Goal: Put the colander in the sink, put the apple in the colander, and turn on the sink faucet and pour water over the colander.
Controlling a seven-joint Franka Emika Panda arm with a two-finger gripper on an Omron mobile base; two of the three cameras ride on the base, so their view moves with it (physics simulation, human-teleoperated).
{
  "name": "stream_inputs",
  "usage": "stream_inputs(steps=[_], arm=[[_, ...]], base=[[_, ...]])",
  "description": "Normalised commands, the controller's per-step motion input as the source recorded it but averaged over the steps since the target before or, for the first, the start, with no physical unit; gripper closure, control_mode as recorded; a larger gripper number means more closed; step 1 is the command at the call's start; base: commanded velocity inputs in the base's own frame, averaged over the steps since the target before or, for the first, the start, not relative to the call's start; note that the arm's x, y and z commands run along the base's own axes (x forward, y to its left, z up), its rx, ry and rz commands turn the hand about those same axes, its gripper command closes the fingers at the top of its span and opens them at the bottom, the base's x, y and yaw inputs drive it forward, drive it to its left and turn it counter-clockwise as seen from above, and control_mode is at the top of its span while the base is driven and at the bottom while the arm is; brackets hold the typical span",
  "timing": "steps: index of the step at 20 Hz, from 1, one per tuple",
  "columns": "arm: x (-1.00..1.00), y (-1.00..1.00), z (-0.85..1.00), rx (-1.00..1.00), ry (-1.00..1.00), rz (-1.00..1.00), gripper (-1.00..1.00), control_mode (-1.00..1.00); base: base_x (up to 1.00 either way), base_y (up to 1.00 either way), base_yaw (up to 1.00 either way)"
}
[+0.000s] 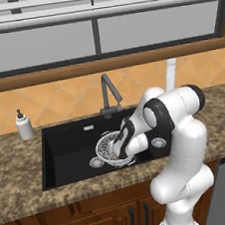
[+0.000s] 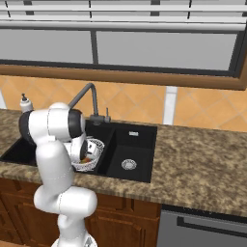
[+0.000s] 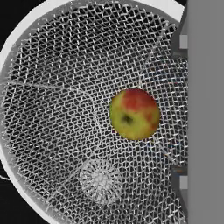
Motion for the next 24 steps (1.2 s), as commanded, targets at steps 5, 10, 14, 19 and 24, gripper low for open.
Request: stream_inputs(steps=[5, 10, 14, 19, 24], arm=[[0.00, -0.10, 0.51, 0.00, -0.06, 0.00, -1.00, -1.00], [0.00, -0.19, 0.48, 0.00, -0.12, 0.00, -1.00, -1.00], [-0.06, -0.22, 0.53, 0.00, -0.14, 0.00, -1.00, -1.00], [-0.10, -0.25, 0.55, 0.00, -0.20, 0.00, -1.00, -1.00], [-0.11, -0.27, 0.53, 0.00, -0.23, 0.00, -1.00, -1.00]], base=[[0.00, 0.00, 0.00], [0.00, 0.00, 0.00], [0.00, 0.00, 0.00], [0.00, 0.00, 0.00], [0.00, 0.00, 0.00]])
